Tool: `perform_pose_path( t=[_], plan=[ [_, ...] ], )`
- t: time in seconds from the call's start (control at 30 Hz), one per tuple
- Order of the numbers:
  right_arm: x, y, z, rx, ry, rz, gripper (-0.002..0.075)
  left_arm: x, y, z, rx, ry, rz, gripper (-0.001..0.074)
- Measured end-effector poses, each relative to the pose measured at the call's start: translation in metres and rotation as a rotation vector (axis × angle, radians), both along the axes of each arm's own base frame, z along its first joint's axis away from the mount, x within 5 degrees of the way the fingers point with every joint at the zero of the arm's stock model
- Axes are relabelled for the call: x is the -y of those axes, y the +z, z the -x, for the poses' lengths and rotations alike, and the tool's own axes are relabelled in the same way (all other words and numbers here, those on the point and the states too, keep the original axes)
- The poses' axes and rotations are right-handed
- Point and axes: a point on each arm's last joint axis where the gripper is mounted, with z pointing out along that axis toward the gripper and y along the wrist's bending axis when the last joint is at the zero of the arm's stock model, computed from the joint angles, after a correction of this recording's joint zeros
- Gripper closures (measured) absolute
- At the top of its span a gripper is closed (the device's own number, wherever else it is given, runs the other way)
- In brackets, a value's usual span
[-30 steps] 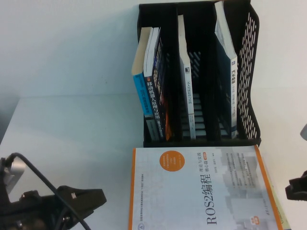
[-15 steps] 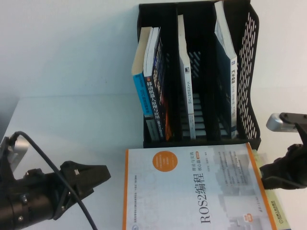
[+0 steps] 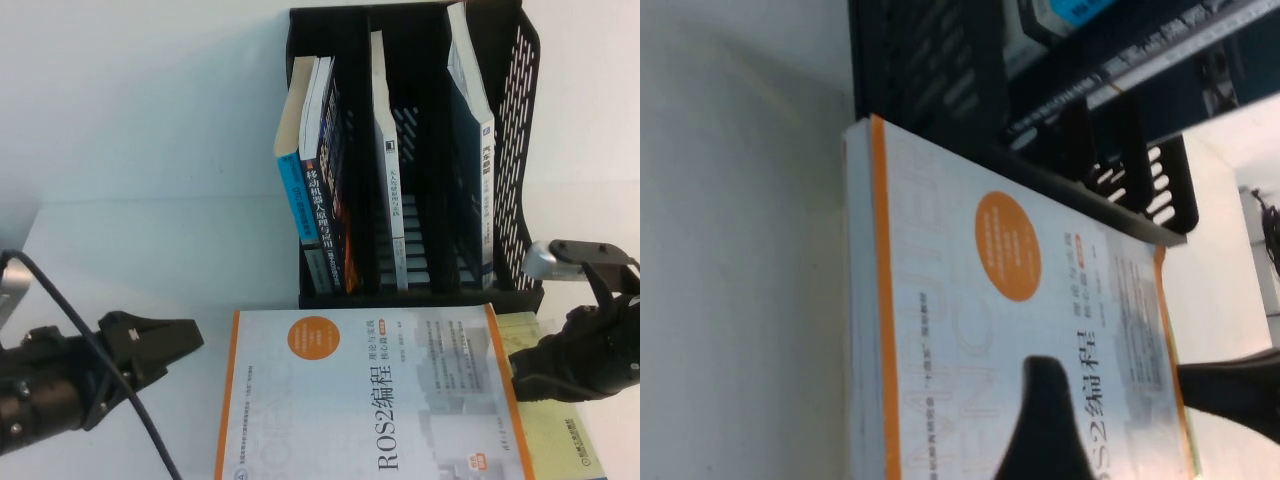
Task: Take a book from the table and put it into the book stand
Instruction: Push book with right arm
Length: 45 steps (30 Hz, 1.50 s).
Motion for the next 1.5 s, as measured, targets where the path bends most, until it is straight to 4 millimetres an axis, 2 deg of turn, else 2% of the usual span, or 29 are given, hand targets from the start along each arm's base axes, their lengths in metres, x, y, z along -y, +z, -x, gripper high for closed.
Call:
perform_pose_path(
  t=[0.1, 0.23, 0.43, 0.63, 0.77, 1.0, 1.27, 1.5],
  plan=[
    [-0.003, 0.0, 0.001, -0.002, 0.001, -0.012, 0.0728, -0.013, 0.0, -0.01, -0.042, 0.002, 0.045, 0.0267],
    [-0.007, 0.0, 0.002, 0.001, 0.013, -0.02, 0.0728, -0.032, -0.001, -0.021, -0.099, -0.088, 0.147, 0.0267],
    [-0.009, 0.001, 0.002, 0.015, 0.027, -0.02, 0.0728, -0.049, -0.02, -0.039, -0.147, -0.137, 0.194, 0.026],
    [-0.009, 0.001, 0.002, 0.034, 0.057, -0.012, 0.0728, -0.043, -0.051, -0.048, -0.25, -0.226, 0.177, 0.0168],
    [-0.009, 0.001, 0.002, 0.044, 0.075, -0.008, 0.0728, -0.034, -0.063, -0.051, -0.277, -0.292, 0.163, 0.0129],
    [-0.009, 0.001, 0.001, 0.058, 0.099, -0.001, 0.0728, -0.031, -0.077, -0.056, -0.328, -0.307, 0.181, 0.0121],
    [-0.009, 0.001, 0.001, 0.063, 0.108, 0.001, 0.0728, -0.035, -0.096, -0.08, -0.382, -0.303, 0.201, 0.0121],
    [-0.011, 0.001, 0.003, 0.053, 0.125, -0.012, 0.0728, -0.035, -0.114, -0.088, -0.442, -0.289, 0.233, 0.012]
  ],
)
